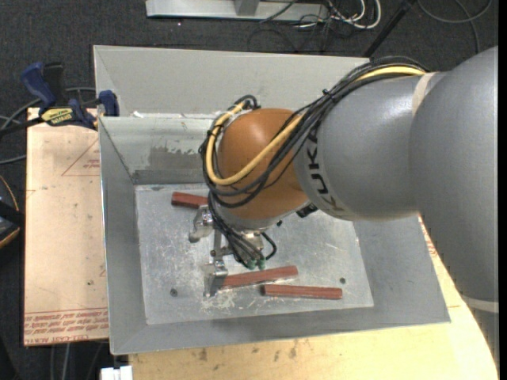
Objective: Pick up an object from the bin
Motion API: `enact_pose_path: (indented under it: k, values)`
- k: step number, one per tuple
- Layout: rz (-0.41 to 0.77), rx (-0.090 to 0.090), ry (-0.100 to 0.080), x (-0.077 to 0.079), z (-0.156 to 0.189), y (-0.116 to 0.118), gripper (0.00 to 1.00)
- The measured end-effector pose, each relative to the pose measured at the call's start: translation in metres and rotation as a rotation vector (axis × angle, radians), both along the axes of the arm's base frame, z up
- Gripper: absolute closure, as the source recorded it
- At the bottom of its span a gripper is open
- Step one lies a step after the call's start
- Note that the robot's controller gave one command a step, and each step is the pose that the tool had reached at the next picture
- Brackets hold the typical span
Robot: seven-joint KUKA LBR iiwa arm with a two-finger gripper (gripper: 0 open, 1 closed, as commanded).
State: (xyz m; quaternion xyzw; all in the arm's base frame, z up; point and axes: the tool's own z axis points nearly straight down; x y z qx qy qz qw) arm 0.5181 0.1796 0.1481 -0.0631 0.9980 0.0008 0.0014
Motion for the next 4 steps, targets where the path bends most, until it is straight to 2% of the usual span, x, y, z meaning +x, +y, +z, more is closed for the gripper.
enact_pose_path:
  k: [1, 2, 3, 4]
  values:
    - [0.032, -0.001, 0.005, -0.001, -0.018, -0.042, 0.0]
    - [0.154, 0.004, -0.01, 0.004, -0.069, -0.047, 1.0]
    - [0.154, 0.004, -0.01, 0.004, -0.069, -0.047, 1.0]
    - [0.061, 0.0, 0.0, 0.028, 0.052, -0.035, 1.0]
